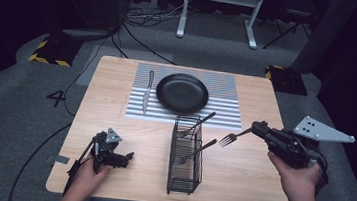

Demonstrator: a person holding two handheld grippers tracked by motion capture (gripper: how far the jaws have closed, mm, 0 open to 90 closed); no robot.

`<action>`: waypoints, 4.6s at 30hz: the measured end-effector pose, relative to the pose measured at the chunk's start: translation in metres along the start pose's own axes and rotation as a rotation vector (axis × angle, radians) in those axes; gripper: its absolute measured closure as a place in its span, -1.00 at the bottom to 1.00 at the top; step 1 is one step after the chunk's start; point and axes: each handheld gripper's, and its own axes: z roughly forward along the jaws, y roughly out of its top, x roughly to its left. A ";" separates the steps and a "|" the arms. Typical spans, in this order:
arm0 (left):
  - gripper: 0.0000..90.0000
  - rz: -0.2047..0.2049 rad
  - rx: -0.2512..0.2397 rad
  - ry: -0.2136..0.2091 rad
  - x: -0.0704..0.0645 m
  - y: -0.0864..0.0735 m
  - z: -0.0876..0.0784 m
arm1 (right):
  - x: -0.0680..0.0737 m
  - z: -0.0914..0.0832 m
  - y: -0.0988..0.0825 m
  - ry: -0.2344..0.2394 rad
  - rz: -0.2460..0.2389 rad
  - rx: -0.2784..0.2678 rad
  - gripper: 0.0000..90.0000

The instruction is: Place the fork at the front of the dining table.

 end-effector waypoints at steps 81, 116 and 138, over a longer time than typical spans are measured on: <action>-0.84 -0.009 -0.006 0.002 0.000 -0.001 0.000 | -0.109 0.185 -0.052 -0.198 0.114 0.256 0.44; -0.84 -0.008 -0.006 0.002 0.001 -0.001 -0.001 | -0.144 0.190 -0.123 -0.282 0.306 0.349 0.30; -0.84 -0.008 -0.006 0.002 0.001 -0.001 -0.001 | -0.125 0.218 -0.131 -0.325 0.491 0.389 0.20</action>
